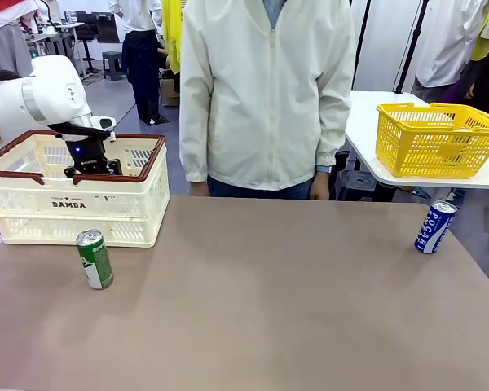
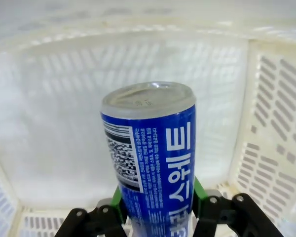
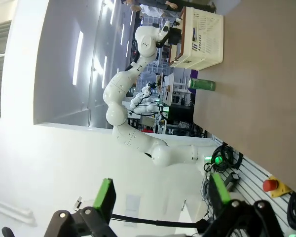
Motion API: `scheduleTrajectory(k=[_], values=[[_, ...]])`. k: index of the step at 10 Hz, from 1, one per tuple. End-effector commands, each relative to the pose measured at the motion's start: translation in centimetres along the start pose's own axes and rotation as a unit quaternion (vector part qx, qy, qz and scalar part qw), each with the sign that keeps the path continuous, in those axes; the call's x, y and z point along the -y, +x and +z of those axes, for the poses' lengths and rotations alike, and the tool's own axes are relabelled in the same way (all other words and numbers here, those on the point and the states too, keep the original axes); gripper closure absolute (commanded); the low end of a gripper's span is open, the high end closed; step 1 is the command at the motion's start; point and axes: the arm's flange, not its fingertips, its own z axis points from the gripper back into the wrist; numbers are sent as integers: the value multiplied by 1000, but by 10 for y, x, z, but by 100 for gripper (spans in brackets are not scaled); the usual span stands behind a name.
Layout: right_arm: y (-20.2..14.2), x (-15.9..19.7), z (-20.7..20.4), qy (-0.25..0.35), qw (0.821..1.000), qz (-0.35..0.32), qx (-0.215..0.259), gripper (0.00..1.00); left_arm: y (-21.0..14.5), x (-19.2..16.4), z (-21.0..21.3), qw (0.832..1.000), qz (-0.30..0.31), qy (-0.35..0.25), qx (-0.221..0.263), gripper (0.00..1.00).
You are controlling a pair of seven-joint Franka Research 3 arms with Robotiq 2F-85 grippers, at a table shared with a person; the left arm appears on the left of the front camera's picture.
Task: Place the drinks into the Shopping basket.
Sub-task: Pick up one drink and place it into the Shopping basket.
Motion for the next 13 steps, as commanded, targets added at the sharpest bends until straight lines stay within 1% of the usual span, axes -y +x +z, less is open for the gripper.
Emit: scheduleTrajectory(k=[1,2,5,7,8,9,10,12,13], values=[[-3,-3,0,0,1000,-4,-3,0,-6,1,4,1000,3,9,25,0],[-3,-3,0,0,1000,-4,-3,0,-7,0,6,1000,3,6,31,0],[-3,-3,0,0,1000,-4,-3,0,-13,0,13,1000,-1,1,27,0],[-3,-3,0,0,1000,-4,-3,0,-28,4,36,999,-9,-2,50,0],[-3,-3,0,0,1000,-4,-3,0,-40,4,61,997,-16,-6,81,0],[-3,-3,0,0,1000,-4,-3,0,-56,3,96,993,-21,-18,113,0],[-3,-3,0,0,1000,-4,-3,0,-78,0,136,990,-28,-45,131,0],[-3,-3,0,0,1000,-4,-3,0,-144,-14,221,977,-19,-114,177,0],[-3,-3,0,0,1000,-4,-3,0,-182,-26,255,968,-24,-161,189,0]])
